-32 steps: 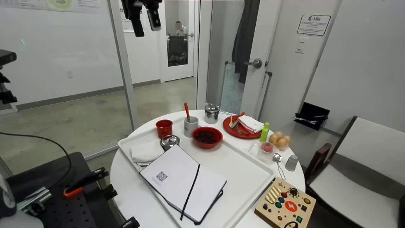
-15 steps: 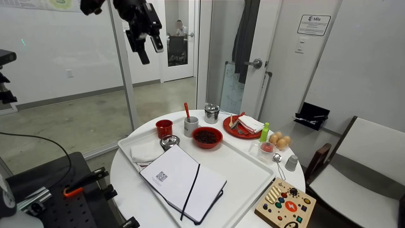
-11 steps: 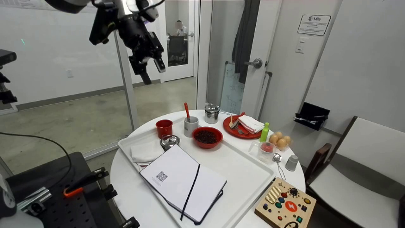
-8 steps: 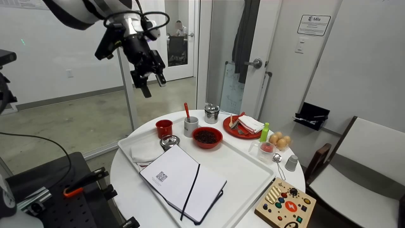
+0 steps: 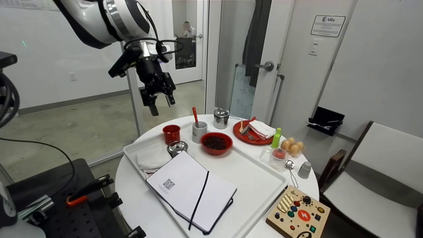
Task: Close the book
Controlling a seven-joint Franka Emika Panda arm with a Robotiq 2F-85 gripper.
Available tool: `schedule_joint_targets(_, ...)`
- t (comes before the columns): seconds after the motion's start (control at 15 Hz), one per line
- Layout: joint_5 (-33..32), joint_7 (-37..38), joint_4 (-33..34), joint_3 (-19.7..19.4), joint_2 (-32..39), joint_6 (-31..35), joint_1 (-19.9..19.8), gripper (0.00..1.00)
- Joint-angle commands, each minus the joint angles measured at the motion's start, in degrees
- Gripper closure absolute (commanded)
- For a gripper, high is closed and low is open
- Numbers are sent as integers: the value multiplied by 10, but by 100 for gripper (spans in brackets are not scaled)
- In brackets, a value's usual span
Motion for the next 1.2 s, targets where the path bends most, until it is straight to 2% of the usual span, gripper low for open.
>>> schedule_joint_targets(0.0,0,0,-3,-28,-6,4,30,0)
schedule_joint_targets(0.13,-27,14,0,-33,9,5,46,0)
schedule_joint_targets(0.53,-83,35,40,-38,114,8,94,0)
schedule_joint_targets(1.13,-71,79,145,-92,277,-8,144,0)
